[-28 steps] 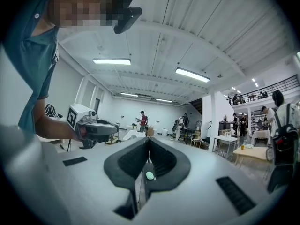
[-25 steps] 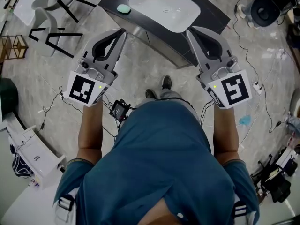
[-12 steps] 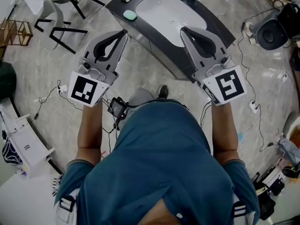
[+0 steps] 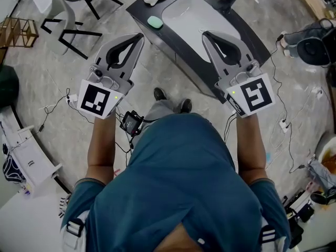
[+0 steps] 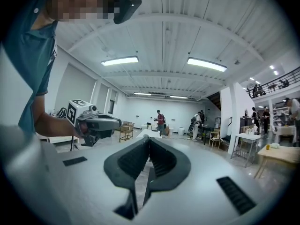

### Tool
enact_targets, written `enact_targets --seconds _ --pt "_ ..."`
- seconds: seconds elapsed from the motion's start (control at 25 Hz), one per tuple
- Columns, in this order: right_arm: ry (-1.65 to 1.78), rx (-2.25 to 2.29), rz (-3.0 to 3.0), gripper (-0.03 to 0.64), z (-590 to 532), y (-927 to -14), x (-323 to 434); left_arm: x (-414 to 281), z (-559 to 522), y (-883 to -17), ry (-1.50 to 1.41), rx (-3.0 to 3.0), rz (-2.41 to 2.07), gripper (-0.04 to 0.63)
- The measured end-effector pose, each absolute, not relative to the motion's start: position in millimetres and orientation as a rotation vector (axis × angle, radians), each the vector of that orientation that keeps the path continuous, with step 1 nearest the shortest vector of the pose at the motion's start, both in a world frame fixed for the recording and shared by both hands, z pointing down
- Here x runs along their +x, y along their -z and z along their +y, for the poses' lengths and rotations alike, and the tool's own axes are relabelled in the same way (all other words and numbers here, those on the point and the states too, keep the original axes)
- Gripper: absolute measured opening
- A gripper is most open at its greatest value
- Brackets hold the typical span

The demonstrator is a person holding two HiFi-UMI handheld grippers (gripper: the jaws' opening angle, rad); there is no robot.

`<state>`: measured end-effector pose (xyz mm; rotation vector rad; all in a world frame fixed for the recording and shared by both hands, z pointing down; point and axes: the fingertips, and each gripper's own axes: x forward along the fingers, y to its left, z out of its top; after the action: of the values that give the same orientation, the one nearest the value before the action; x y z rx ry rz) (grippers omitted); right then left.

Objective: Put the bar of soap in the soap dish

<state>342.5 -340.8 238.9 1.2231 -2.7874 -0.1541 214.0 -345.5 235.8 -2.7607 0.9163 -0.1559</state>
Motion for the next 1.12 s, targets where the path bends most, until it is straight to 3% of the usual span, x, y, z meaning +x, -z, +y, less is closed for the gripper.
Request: enact_targets --seconds 0.68,1.12 --pt "0.06 1.301 -2.722 0.014 -444 -264 263 137 -446 -250 0.151 -2.844 0.828 0.003" --pt "-0.042 1.242 -2.747 0.014 -488 -298 250 135 -483 -266 0.169 -2.861 0.844 0.003"
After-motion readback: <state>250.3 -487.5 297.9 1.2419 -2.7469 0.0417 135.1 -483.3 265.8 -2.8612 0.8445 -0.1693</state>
